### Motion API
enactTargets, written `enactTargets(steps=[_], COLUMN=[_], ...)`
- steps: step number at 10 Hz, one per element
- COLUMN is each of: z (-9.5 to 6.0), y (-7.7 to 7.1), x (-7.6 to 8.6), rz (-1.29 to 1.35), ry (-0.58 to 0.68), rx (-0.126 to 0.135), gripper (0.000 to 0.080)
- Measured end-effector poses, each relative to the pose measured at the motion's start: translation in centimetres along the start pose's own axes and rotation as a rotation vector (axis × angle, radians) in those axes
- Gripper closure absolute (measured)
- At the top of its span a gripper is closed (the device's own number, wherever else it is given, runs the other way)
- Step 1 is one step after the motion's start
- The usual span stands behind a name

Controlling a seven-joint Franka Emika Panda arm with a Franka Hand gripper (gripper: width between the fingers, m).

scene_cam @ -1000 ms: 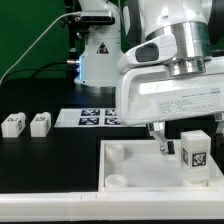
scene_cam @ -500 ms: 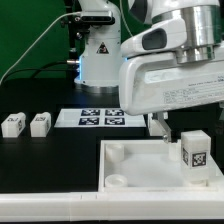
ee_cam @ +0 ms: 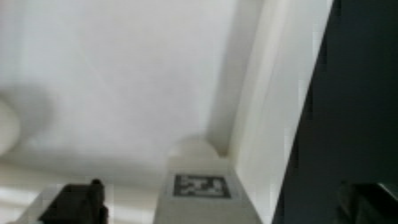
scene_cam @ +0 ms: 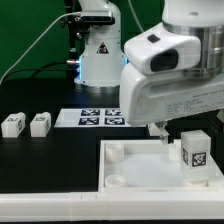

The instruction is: Assemble one leg

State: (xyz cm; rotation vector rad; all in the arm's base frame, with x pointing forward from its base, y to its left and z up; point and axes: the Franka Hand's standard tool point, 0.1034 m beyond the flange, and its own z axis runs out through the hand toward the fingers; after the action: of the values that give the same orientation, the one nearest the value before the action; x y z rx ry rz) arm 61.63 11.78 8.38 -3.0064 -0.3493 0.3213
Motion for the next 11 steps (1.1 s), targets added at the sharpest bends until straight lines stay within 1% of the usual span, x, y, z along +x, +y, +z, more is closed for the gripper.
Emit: enactTargets(steps=[3, 6, 7, 9, 10, 11], z=[-0.1, -0.6, -0.5, -0.5, -0.5, -0.5], y=[0.2, 0.4, 0.4, 0.4, 0.4, 0.4], x=[0.6, 2.2, 2.1, 2.1, 2.1, 2.1], rz=[0.003, 0.000, 0.001, 0.022, 0.040, 0.050], ry=[0.015, 0.103, 0.098, 0.098, 0.099, 0.099], rx=[0.000, -0.009, -0.009, -0.007, -0.007, -0.006], gripper=[0.0151, 0.0151, 0.0151, 0.0428, 0.0428, 0.0508])
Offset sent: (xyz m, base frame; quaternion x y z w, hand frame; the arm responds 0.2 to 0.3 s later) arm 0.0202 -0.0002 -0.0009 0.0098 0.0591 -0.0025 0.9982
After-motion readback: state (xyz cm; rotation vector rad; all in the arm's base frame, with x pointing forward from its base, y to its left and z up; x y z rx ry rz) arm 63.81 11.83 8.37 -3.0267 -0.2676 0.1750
